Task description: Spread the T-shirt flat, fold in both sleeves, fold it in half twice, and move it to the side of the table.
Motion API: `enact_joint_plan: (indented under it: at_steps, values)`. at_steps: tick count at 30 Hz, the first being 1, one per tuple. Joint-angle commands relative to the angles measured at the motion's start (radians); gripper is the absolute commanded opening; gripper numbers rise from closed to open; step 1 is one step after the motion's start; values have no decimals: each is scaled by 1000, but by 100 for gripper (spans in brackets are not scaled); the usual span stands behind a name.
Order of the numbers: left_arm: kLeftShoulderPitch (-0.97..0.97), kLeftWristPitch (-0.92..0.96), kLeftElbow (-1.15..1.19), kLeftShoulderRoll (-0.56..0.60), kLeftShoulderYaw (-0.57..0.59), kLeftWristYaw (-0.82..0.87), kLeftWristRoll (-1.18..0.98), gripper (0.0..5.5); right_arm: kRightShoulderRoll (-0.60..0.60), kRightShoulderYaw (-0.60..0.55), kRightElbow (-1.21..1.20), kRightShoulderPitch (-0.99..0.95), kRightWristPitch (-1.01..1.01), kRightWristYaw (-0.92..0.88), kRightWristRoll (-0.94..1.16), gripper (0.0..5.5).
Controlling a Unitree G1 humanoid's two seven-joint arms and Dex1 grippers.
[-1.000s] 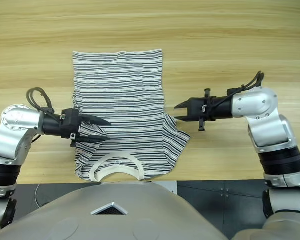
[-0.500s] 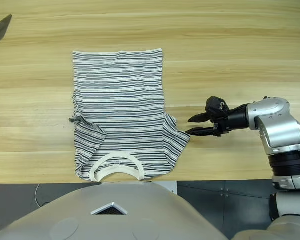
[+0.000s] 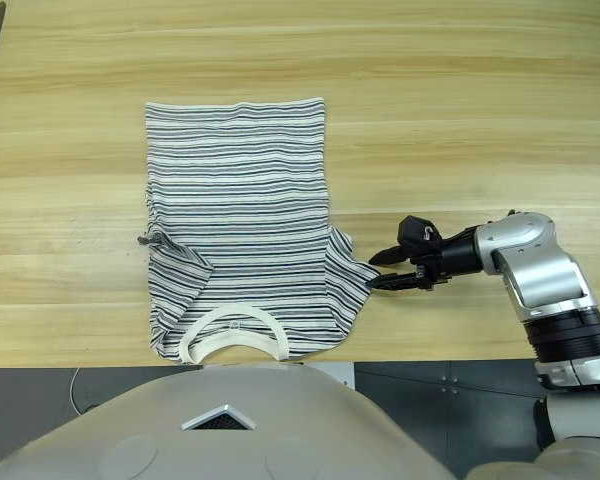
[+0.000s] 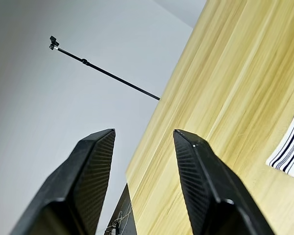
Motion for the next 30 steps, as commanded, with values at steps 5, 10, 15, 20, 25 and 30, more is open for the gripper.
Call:
enact_joint_plan:
  at_steps: [5,10,15,20,25,30]
  values:
    - [11,-12,18,-2,-16,1,0,223,0,26,8,11,2,-27,-39,150]
    - [0,-4,19,1,-3,5,-12,223,-2,18,3,-7,8,-31,-35,57]
    - [-14,2,38,-1,11,24,-24,223,-1,18,-6,-25,-2,-19,-40,14]
    - [-30,-1,63,-6,-9,26,-19,223,-21,-6,-79,-31,-16,-9,-23,14]
    - [-41,-10,92,-16,-26,27,-18,223,-45,-53,-183,-66,-18,14,5,14]
    - [-70,-19,124,-24,-60,19,-13,223,-72,-82,-267,-78,-11,25,30,14]
